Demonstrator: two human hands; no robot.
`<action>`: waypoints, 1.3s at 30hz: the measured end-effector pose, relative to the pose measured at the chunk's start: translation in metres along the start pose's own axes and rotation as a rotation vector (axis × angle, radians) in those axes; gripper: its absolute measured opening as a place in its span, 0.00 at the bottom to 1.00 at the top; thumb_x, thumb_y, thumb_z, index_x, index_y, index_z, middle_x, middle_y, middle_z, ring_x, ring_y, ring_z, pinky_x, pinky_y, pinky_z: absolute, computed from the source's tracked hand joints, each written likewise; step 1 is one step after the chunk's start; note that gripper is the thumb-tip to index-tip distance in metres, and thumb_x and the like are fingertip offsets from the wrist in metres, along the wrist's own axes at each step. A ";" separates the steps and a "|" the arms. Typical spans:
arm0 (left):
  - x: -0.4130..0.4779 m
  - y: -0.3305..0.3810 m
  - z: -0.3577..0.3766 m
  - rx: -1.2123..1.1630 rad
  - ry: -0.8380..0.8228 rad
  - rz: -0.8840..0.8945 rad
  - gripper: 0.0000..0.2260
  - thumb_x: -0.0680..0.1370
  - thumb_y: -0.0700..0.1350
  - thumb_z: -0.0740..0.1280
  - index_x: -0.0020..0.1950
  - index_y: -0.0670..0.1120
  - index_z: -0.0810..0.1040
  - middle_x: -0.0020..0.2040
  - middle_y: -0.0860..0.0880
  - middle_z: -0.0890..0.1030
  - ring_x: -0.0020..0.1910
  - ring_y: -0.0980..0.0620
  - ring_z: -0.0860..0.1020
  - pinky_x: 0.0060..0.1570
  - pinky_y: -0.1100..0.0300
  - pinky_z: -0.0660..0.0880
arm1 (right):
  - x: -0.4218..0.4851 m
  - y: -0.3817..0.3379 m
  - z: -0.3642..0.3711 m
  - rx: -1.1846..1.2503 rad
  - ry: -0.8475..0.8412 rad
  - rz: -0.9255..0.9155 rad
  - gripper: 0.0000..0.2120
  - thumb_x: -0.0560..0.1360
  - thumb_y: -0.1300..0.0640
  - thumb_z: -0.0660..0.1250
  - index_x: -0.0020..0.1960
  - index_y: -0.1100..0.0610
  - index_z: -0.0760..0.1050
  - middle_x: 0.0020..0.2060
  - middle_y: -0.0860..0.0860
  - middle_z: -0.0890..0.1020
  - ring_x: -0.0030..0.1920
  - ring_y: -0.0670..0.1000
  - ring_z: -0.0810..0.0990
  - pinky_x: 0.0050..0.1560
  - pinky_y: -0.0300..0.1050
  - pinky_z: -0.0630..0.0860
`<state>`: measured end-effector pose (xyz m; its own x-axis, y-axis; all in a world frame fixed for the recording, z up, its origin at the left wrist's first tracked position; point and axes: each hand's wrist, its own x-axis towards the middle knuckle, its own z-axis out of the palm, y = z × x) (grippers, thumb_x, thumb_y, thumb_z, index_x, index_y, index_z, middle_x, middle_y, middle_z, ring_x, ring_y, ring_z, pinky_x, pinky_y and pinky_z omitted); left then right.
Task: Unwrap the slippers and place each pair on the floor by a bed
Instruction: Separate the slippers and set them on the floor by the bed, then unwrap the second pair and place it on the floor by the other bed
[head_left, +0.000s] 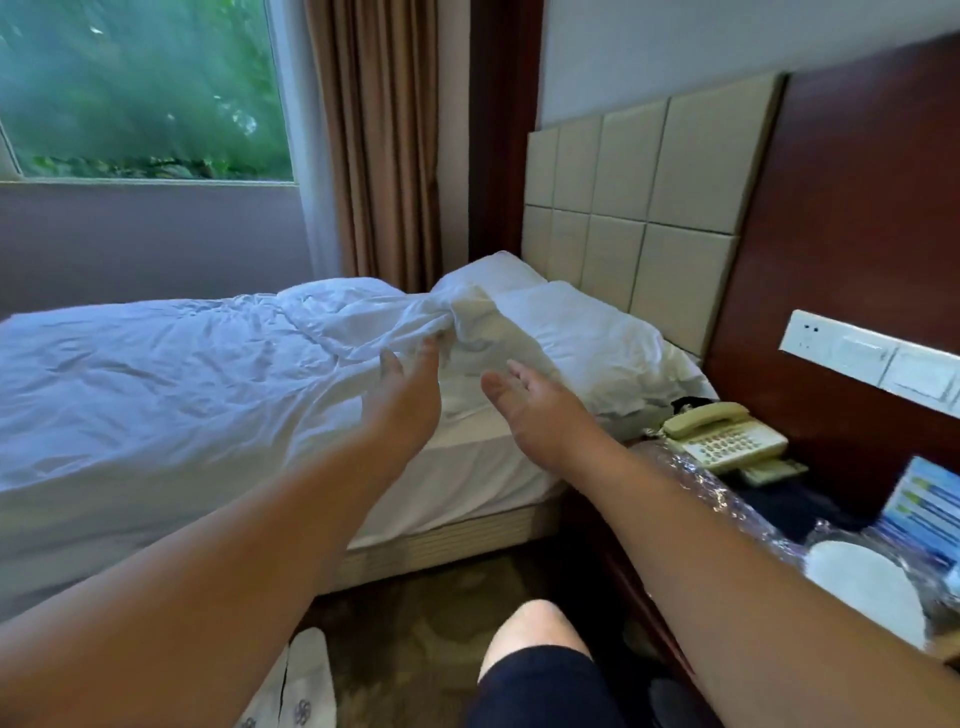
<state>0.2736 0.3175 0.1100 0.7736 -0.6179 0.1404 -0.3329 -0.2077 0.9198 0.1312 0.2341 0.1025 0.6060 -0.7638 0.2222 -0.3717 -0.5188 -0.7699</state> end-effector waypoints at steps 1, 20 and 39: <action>-0.005 0.006 0.010 0.016 -0.012 0.044 0.35 0.78 0.67 0.48 0.79 0.49 0.50 0.79 0.45 0.55 0.77 0.43 0.54 0.72 0.46 0.50 | -0.007 0.006 -0.012 -0.021 0.032 0.005 0.40 0.71 0.26 0.54 0.77 0.47 0.60 0.75 0.51 0.65 0.74 0.52 0.63 0.73 0.53 0.60; -0.096 0.004 0.211 0.626 -0.441 0.770 0.38 0.73 0.74 0.42 0.79 0.57 0.42 0.80 0.52 0.43 0.77 0.51 0.37 0.74 0.44 0.38 | -0.118 0.196 -0.148 -0.343 0.359 0.397 0.38 0.70 0.35 0.67 0.76 0.47 0.60 0.72 0.52 0.66 0.71 0.56 0.66 0.66 0.58 0.68; -0.104 -0.037 0.265 0.794 -0.682 0.908 0.36 0.74 0.75 0.41 0.77 0.62 0.38 0.78 0.56 0.37 0.75 0.54 0.32 0.73 0.46 0.34 | -0.163 0.335 -0.110 -0.549 0.195 1.004 0.59 0.63 0.32 0.72 0.78 0.49 0.38 0.76 0.59 0.35 0.76 0.62 0.46 0.62 0.60 0.71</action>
<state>0.0623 0.1882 -0.0358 -0.2142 -0.9644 0.1550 -0.9651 0.2334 0.1186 -0.1698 0.1424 -0.1260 -0.2355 -0.9477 -0.2156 -0.9078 0.2937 -0.2995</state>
